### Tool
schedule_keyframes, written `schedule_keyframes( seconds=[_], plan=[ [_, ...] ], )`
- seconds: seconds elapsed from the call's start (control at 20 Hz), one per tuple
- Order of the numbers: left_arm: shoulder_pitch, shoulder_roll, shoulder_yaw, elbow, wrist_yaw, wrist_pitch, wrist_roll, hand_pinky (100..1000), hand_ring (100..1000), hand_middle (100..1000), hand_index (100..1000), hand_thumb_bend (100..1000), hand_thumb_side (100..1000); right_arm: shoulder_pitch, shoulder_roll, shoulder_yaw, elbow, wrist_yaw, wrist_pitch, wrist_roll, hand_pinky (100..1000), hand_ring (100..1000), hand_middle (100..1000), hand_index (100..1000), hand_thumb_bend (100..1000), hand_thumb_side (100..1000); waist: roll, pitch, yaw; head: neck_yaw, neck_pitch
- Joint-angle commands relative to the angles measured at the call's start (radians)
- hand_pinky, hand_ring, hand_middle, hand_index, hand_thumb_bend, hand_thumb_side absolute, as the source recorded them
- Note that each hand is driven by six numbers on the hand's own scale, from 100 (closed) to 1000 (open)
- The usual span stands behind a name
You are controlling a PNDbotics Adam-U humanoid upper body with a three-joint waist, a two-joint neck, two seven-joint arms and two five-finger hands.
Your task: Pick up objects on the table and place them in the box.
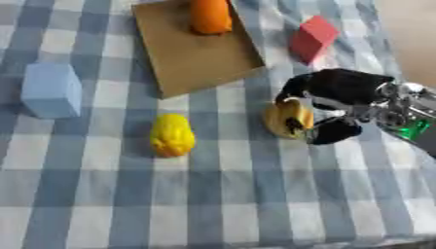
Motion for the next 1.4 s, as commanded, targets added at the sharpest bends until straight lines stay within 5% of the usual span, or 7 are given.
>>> schedule_keyframes(
  seconds=[0.05, 0.4, 0.7, 1.05, 1.4],
  plan=[
    [-0.007, 0.015, 0.006, -0.01, 0.002, -0.001, -0.005, 848, 726, 736, 843, 335, 614, -0.004, -0.015, -0.009, 0.013, 0.042, 0.002, 0.017, 765, 790, 785, 856, 100, 508, 0.009, -0.012, 0.002, -0.001, -0.015],
    [-0.014, 0.011, 0.001, -0.01, 0.01, -0.005, -0.013, 849, 726, 736, 841, 331, 615, -0.031, 0.003, 0.013, 0.075, 0.104, 0.011, 0.018, 734, 745, 732, 812, 151, 405, 0.016, 0.007, 0.023, -0.018, -0.03],
    [-0.015, 0.008, 0.002, -0.01, 0.009, -0.011, -0.013, 850, 727, 736, 840, 328, 615, -0.041, 0.019, 0.018, 0.086, 0.146, 0.011, -0.089, 702, 686, 504, 608, 100, 315, 0.022, 0.011, 0.027, -0.018, -0.032],
    [-0.015, 0.014, 0.0, -0.01, 0.016, -0.011, -0.019, 851, 727, 735, 837, 328, 614, -0.034, 0.022, -0.013, -0.011, -0.043, 0.021, -0.192, 665, 562, 428, 547, 100, 204, 0.023, -0.009, 0.013, -0.007, -0.029],
    [-0.01, 0.024, 0.002, -0.01, 0.022, -0.013, -0.02, 852, 728, 735, 836, 328, 611, -0.063, -0.002, -0.086, -0.02, -0.173, -0.064, -0.204, 664, 571, 427, 549, 100, 187, 0.017, -0.044, 0.0, 0.008, -0.022]
  ],
)
